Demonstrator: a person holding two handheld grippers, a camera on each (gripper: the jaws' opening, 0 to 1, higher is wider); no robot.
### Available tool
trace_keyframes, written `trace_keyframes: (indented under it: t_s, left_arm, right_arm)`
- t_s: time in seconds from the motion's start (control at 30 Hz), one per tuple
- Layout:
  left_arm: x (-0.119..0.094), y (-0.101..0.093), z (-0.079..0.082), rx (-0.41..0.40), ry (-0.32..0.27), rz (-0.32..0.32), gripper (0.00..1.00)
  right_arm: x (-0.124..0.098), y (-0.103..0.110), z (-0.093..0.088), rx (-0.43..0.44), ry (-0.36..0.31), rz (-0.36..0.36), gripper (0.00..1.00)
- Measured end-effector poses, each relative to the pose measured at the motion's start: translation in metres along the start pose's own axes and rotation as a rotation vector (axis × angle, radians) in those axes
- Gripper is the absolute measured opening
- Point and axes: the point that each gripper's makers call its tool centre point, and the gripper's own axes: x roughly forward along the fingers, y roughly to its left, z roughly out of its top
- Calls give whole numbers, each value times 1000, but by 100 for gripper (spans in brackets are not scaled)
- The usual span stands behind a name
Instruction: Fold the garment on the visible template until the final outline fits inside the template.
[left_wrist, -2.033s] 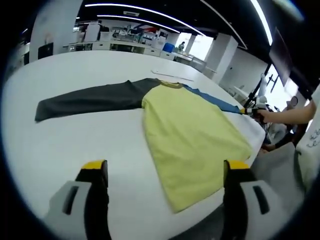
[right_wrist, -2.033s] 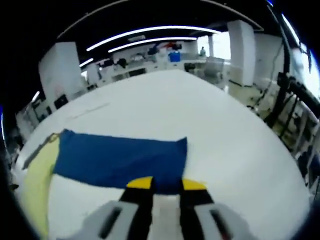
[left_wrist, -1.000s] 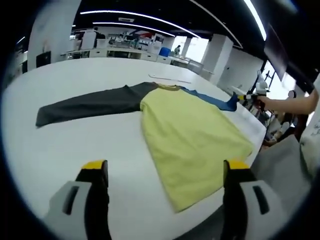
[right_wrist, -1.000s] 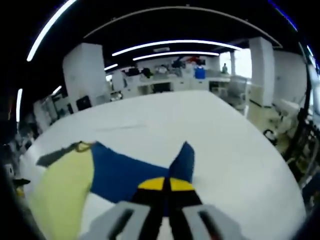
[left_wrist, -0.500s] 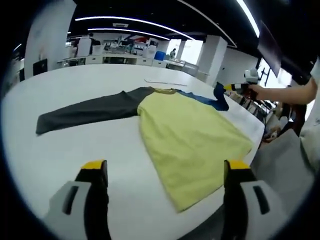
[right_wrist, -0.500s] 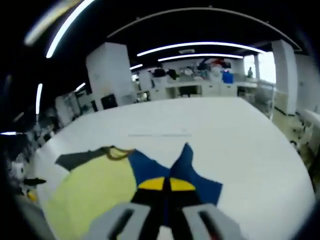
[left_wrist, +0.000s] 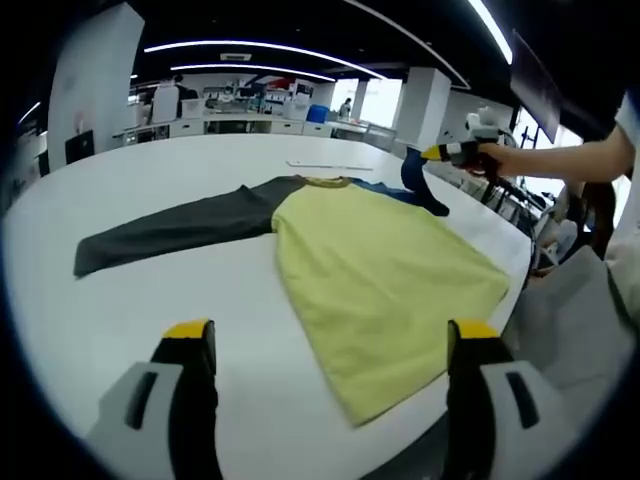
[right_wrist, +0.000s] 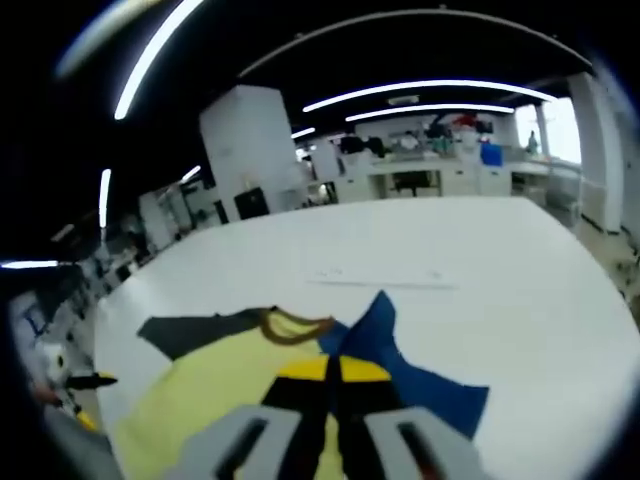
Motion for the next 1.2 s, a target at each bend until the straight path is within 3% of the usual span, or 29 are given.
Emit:
trace_keyframes:
  t_s: [0.33,0.8,0.93,1.03,1.2]
  left_arm:
    - [1,-1,2,-17,-15,9,93]
    - [1,-4,-1,-28,-12,3,92]
    - [1,-5,-2,-27,-9,0,92]
    - [2,-5,-3,-29,-5,-2,92]
    - [2,-4,-6,-35,0,-5,92]
  right_arm:
    - [40,60,14,-22,10,131,0]
    - [72,131,11,-73,48,263,0]
    - [78,150,10,-83,49,285,0]
    - [81,167,12,-150,22,281,0]
    - [84,188,19,-151,-17,288,0]
